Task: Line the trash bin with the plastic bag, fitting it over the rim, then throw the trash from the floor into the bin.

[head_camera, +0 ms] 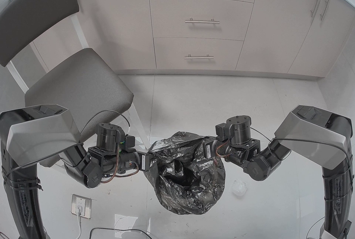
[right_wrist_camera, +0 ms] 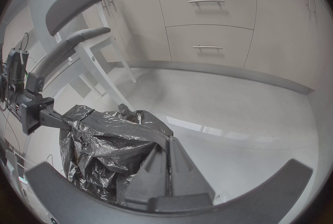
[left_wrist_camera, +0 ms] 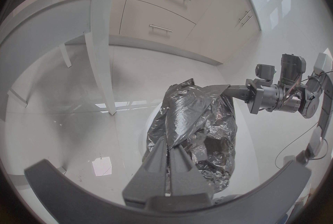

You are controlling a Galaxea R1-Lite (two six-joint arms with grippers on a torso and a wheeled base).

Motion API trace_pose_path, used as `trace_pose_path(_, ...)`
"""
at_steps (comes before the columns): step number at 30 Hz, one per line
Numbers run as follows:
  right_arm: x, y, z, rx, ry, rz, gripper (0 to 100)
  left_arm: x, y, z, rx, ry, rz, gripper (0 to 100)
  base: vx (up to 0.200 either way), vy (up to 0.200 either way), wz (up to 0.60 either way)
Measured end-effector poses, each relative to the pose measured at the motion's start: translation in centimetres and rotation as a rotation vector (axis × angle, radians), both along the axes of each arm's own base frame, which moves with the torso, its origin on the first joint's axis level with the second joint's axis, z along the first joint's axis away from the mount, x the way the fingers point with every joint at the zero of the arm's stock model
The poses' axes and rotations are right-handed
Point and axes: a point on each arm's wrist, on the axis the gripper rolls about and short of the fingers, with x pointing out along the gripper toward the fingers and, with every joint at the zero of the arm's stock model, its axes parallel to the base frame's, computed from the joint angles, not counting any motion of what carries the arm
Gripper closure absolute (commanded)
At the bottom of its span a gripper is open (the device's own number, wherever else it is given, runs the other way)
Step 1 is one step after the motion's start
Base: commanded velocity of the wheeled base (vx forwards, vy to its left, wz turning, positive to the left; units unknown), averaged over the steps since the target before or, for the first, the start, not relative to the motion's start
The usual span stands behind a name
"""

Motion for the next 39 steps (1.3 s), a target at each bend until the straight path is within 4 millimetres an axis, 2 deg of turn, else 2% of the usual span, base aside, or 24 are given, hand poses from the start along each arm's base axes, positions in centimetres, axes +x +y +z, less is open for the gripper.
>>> trace_pose_path(16, 2.2, -0.3, -2.8, -0.017, 0.018, -0.023, 100, 4.1, 0.5, -3.1, 0.023, 0.034, 0.042, 100, 0.0, 0.0, 0.0)
trace_pose_path(29, 3.5, -0.3, -4.8, -0.035, 0.023, -0.032, 100, 5.3, 1.1, -4.8, 0.032, 0.061, 0.065, 100, 0.0, 0.0, 0.0)
trace_pose_path(39, 4.6, -0.2, -5.6, -0.037, 0.01, -0.037, 100, 6.5, 0.7, -4.8, 0.037, 0.077, 0.067, 100, 0.0, 0.0, 0.0)
